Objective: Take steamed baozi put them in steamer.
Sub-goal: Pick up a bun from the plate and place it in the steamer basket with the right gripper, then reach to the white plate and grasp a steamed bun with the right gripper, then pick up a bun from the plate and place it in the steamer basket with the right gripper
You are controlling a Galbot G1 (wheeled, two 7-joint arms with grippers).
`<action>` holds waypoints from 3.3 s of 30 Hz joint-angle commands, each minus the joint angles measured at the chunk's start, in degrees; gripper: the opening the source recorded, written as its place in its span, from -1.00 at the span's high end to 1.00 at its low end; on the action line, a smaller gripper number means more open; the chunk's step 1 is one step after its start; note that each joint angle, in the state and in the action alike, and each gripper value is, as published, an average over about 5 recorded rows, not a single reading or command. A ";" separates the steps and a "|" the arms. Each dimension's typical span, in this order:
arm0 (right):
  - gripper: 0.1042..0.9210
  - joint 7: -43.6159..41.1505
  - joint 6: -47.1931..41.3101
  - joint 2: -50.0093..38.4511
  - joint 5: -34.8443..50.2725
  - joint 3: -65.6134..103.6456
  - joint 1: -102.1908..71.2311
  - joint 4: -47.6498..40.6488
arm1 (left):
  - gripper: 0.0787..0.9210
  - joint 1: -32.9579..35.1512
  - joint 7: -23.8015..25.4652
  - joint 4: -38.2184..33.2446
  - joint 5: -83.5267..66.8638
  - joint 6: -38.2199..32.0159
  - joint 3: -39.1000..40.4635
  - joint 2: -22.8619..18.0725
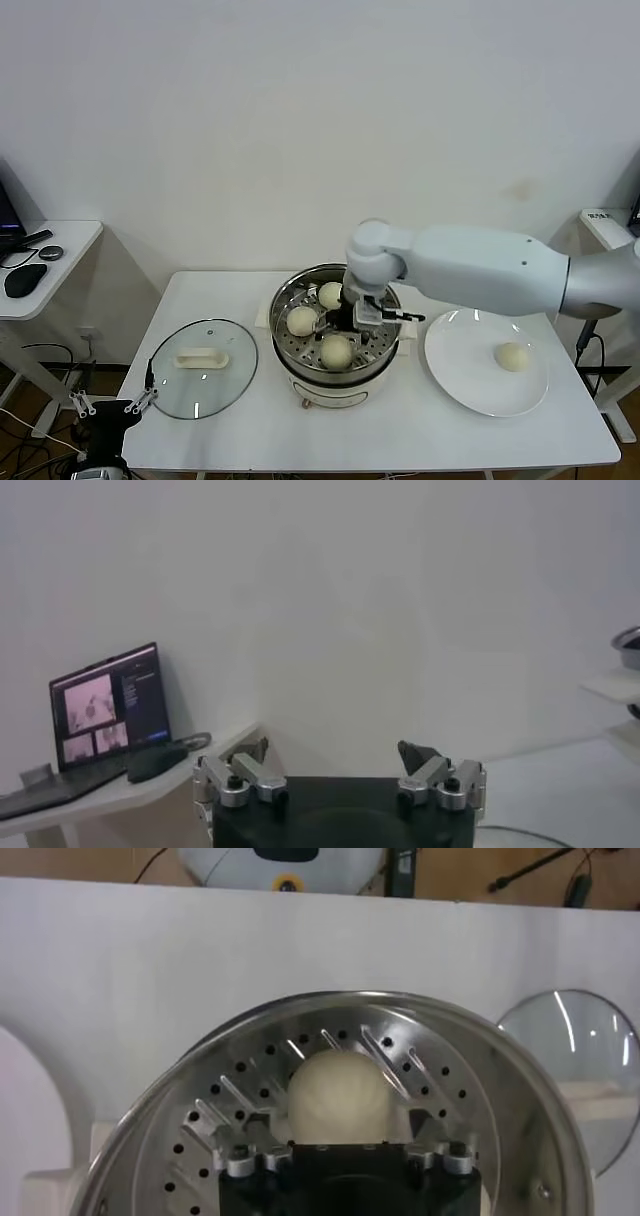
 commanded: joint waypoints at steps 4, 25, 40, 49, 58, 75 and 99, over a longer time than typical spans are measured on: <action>-0.76 0.13 -14.00 -10.36 10.54 5.39 3.70 1.14 | -0.77 -0.20 0.13 -0.42 -0.02 -0.04 0.29 0.29; -0.76 -5.01 -41.24 -45.32 4.39 22.99 -19.92 1.45 | -0.77 -2.18 0.20 1.68 0.38 -0.35 3.38 2.00; -0.76 -3.50 -31.70 -35.49 -7.32 51.77 -51.41 -17.39 | -0.77 -1.10 0.31 1.19 1.22 -0.12 2.48 1.85; -0.76 -2.01 -30.82 -28.83 -9.76 50.31 -49.41 -21.61 | -0.77 -0.51 0.27 0.82 1.26 -0.13 1.69 1.19; -0.76 -0.50 -30.59 -23.57 -11.53 49.87 -47.81 -26.33 | -0.77 -0.52 0.26 0.74 1.40 -0.07 1.58 0.95; -0.26 -1.55 -34.73 -22.55 -12.12 48.65 -46.22 -26.75 | -0.77 -0.25 0.22 0.32 1.31 -0.08 1.63 0.66; 0.18 2.28 -53.00 -26.28 32.10 -5.99 18.68 7.76 | -0.77 -2.91 0.38 0.97 -0.02 0.14 2.84 1.83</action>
